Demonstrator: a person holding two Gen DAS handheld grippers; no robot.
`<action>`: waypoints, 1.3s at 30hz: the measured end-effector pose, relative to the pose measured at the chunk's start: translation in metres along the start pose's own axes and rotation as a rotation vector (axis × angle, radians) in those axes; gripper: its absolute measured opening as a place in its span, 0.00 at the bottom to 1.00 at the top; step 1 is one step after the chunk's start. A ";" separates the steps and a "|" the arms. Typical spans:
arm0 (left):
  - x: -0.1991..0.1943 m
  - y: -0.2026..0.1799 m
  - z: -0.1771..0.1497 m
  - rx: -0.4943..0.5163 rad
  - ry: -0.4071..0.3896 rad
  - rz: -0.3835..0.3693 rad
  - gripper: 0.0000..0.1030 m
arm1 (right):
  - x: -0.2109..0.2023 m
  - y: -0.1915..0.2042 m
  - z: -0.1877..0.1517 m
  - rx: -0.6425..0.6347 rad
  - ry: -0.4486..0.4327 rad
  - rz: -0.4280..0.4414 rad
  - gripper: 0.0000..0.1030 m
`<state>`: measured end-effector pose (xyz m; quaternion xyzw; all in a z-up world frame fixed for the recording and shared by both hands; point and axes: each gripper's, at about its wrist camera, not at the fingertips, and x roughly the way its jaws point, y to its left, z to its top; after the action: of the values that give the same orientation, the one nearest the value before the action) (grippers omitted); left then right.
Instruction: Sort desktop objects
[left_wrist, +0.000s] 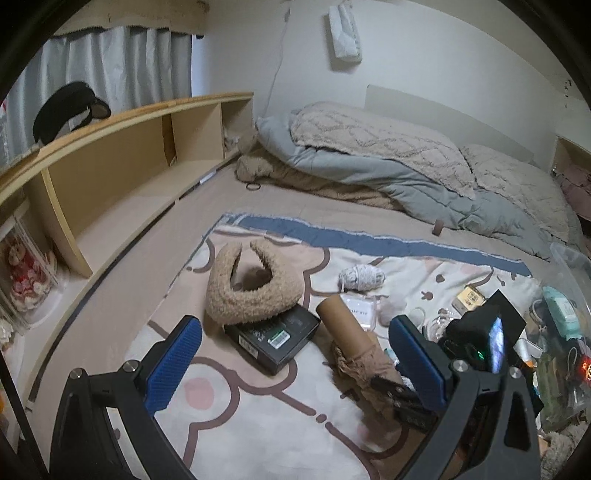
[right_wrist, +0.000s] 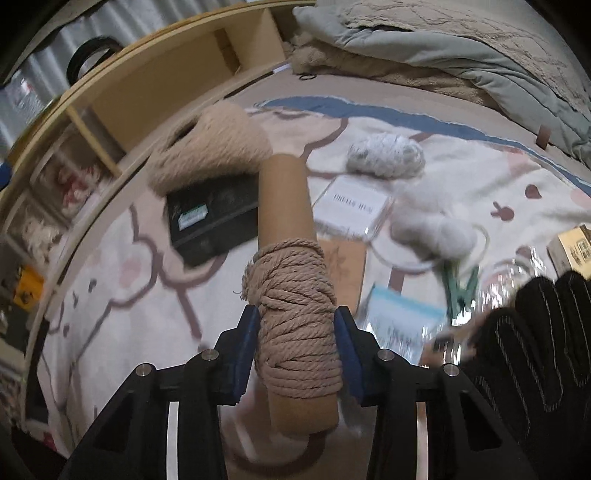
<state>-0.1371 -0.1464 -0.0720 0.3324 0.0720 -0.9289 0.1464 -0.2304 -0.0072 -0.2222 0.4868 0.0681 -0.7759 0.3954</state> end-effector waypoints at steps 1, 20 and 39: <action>0.001 0.001 -0.001 -0.002 0.007 -0.001 0.99 | -0.003 0.002 -0.006 0.001 0.010 0.008 0.41; -0.015 0.014 -0.007 -0.001 0.006 -0.038 0.99 | -0.058 0.048 -0.089 -0.051 0.096 0.230 0.41; -0.002 0.021 -0.017 0.032 0.042 -0.060 0.99 | -0.017 -0.052 -0.042 0.359 0.047 -0.035 0.41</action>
<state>-0.1187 -0.1623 -0.0841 0.3517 0.0703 -0.9268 0.1116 -0.2325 0.0576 -0.2441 0.5663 -0.0539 -0.7709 0.2866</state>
